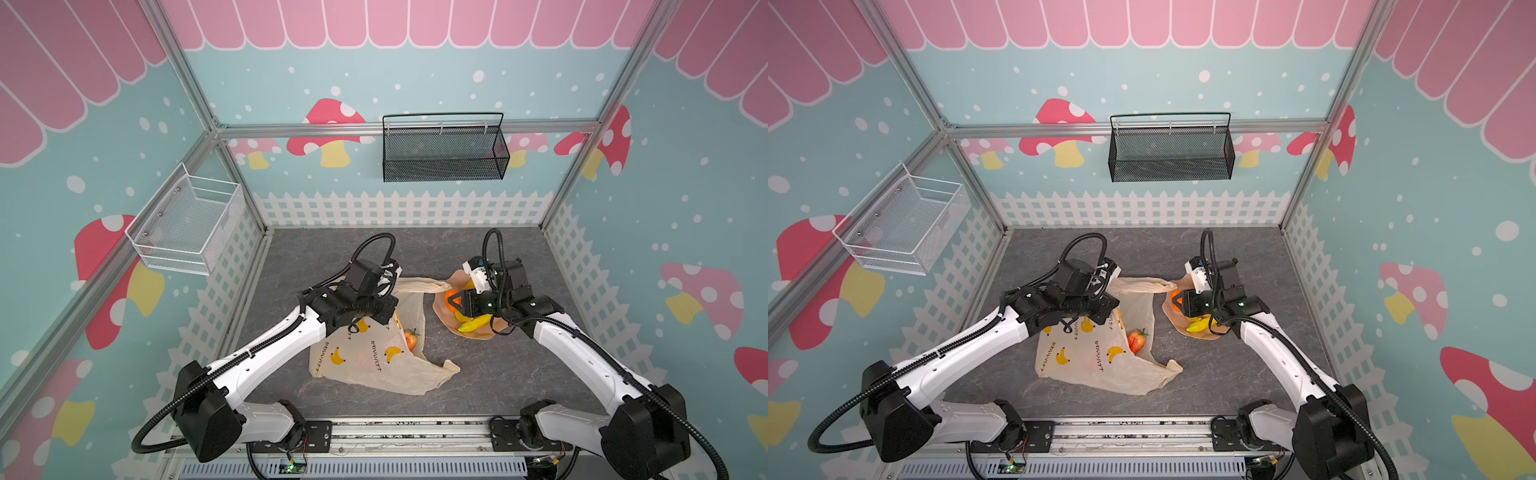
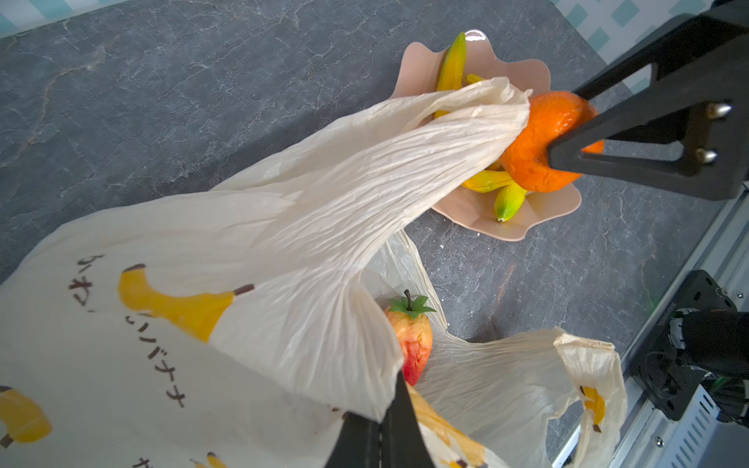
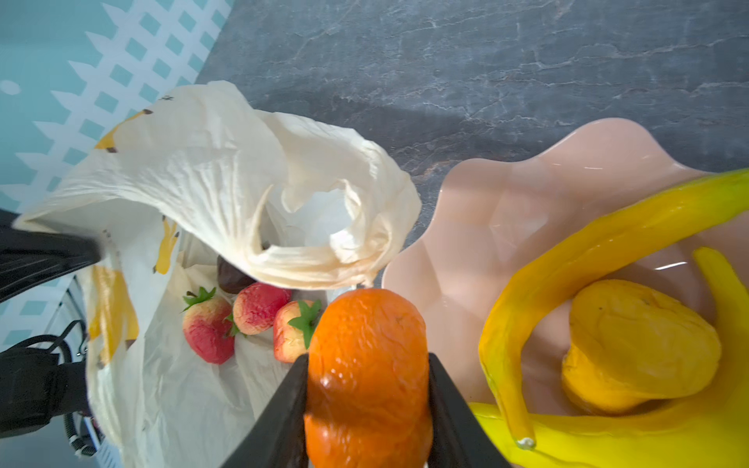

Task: Place the fruits into the plastic bag
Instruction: Pick up the fruit from the plate, then place the fruit in the plastic bag.

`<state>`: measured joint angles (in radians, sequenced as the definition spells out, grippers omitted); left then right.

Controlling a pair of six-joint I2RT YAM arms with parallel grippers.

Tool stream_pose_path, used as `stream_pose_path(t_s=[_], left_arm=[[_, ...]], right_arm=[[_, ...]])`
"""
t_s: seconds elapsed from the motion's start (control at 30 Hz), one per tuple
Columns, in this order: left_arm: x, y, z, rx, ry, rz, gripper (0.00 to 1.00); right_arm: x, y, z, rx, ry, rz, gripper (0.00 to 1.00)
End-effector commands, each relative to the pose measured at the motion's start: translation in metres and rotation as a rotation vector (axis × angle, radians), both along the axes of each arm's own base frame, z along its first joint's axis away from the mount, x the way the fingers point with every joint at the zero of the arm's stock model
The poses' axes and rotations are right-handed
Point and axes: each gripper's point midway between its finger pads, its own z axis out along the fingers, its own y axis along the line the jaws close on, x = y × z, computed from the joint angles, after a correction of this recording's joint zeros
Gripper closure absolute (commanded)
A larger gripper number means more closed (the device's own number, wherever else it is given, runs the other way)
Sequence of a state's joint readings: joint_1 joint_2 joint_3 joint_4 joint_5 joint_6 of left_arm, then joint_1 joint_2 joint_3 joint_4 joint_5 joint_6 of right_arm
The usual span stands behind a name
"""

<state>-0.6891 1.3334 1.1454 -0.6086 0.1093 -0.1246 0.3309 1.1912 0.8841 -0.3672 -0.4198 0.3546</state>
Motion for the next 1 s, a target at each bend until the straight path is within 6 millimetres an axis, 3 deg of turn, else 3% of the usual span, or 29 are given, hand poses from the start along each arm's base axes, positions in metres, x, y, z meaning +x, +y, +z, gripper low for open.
stream_pose_path(t_s=[0.0, 0.33, 0.6, 0.97], left_arm=[[0.003, -0.005, 0.007, -0.02, -0.009, -0.006, 1.0], [0.003, -0.006, 0.007, -0.021, -0.006, -0.011, 1.0], [0.004, -0.008, 0.008, -0.025, -0.005, -0.016, 1.0], [0.005, -0.01, 0.011, -0.033, -0.006, -0.021, 1.0]], right_arm=[[-0.006, 0.009, 0.013, 0.056, -0.05, 0.064, 0.59], [-0.037, 0.023, -0.008, 0.114, 0.005, 0.145, 0.62], [-0.071, 0.065, -0.035, 0.084, 0.052, 0.271, 0.62], [-0.072, 0.088, -0.061, 0.043, 0.094, 0.323, 0.64]])
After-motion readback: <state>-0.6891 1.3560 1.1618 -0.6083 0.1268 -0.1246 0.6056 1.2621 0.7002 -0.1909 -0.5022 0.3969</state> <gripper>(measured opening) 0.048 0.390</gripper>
